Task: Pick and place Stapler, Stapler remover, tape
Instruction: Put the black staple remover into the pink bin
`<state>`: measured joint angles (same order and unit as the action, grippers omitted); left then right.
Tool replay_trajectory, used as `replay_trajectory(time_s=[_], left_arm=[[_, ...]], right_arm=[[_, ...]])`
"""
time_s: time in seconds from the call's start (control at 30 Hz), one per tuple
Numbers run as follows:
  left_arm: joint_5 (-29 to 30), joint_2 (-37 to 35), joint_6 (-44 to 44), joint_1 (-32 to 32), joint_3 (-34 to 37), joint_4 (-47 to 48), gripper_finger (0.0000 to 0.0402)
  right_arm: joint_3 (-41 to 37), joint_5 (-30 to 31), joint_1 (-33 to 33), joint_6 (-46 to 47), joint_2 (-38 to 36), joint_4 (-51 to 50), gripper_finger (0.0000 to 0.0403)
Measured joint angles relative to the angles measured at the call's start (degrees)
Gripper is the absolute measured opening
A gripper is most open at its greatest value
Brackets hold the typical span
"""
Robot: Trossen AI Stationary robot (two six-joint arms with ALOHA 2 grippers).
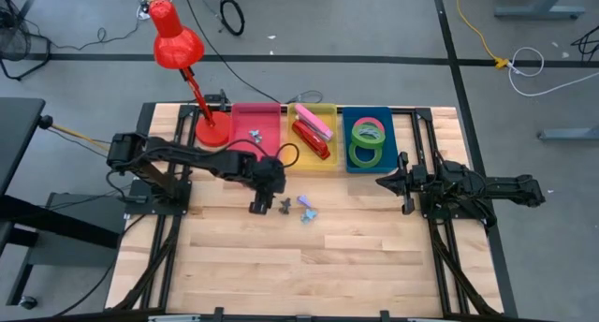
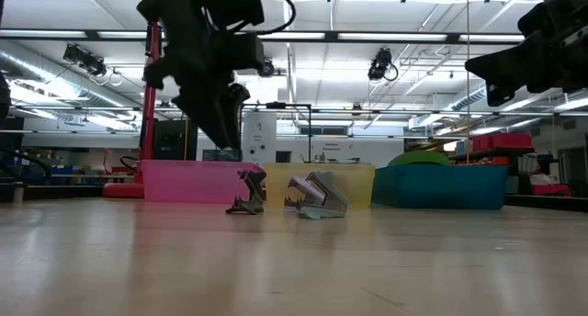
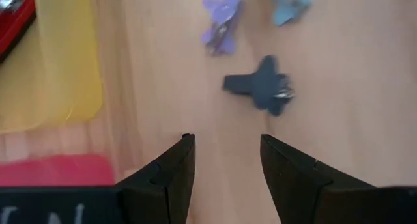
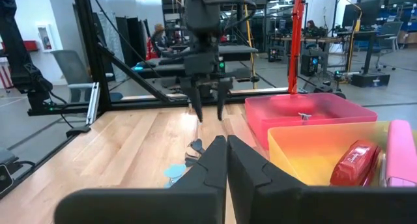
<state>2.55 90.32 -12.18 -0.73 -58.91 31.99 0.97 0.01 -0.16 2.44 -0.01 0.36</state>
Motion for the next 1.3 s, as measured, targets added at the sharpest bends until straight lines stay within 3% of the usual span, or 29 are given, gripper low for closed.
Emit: replay_trajectory(time_s=[0.27, 0.73, 1.03, 1.3], left_arm=[[1.4, -1.8, -3.7, -0.3, 10.4, -16.1, 0.0177], [3.0, -7.2, -6.7, 1.2, 23.5, -34.4, 0.0177], [7.8, -7.1, -10.1, 2.6, 26.8, -37.5, 0.0177], [7.2, -7.1, -17.4, 3.5, 26.8, -37.8, 0.0177]], right_arm=[[0.0, 0.0, 0.0, 0.0, 0.0, 0.0, 0.0016], [0.0, 0.6, 0.0, 0.0, 0.0, 0.3, 0.0016], [0.0, 0.6, 0.0, 0.0, 0.0, 0.1, 0.0016], [0.0, 0.6, 0.0, 0.0, 0.0, 0.1, 0.0016]])
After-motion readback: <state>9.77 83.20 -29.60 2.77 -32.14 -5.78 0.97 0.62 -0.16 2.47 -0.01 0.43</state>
